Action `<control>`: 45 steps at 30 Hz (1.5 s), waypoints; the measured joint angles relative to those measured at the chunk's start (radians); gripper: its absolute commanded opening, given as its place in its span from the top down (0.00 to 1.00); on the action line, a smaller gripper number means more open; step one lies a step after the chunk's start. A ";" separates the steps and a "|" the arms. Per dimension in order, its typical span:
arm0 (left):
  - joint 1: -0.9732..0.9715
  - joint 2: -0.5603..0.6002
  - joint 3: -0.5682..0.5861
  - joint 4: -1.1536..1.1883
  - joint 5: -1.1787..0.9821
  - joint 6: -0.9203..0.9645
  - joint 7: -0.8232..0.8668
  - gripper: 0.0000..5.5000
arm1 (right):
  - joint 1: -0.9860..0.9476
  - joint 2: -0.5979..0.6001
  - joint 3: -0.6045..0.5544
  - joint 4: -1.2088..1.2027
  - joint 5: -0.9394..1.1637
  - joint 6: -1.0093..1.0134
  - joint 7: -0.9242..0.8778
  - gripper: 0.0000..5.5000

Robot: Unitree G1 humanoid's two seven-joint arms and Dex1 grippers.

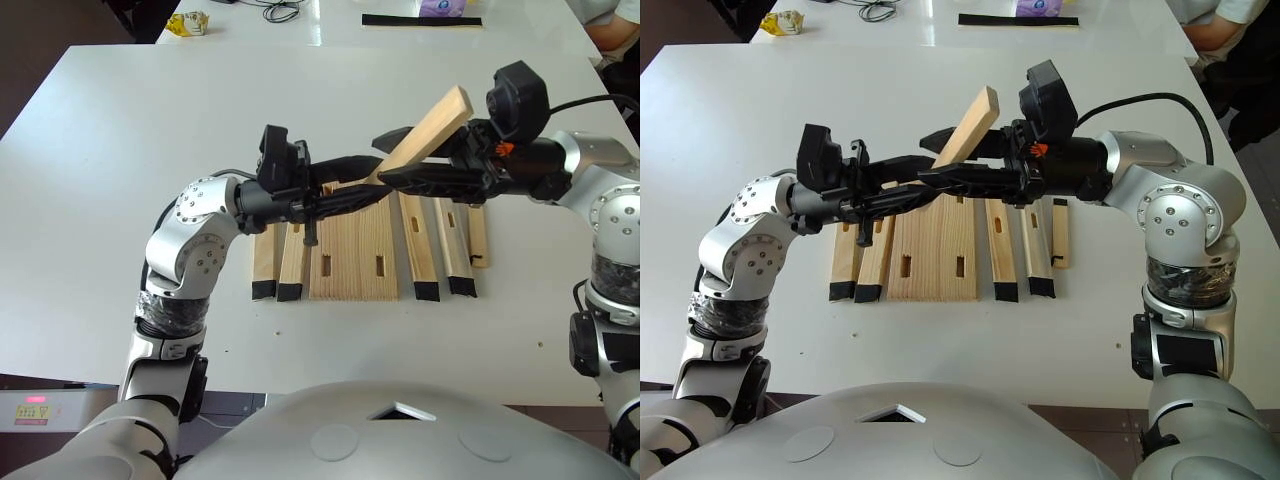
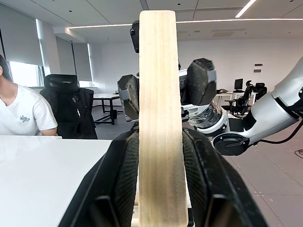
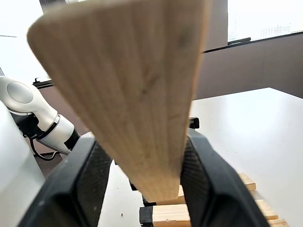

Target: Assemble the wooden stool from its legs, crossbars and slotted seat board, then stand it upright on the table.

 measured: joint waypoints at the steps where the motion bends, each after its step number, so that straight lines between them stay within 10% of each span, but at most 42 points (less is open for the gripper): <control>1: 0.000 0.000 -0.001 0.000 0.000 -0.001 -0.003 0.76 | 0.000 -0.001 0.000 0.000 0.000 0.000 0.000 0.71; 30: -0.001 0.015 -0.024 0.041 0.048 -0.020 -0.013 0.76 | 0.024 -0.038 0.038 -0.013 -0.125 -0.078 0.030 0.76; 45: 0.083 0.112 -0.107 0.098 0.282 -0.178 -0.046 0.40 | 0.019 -0.088 0.043 -0.003 -0.238 -0.159 0.052 0.76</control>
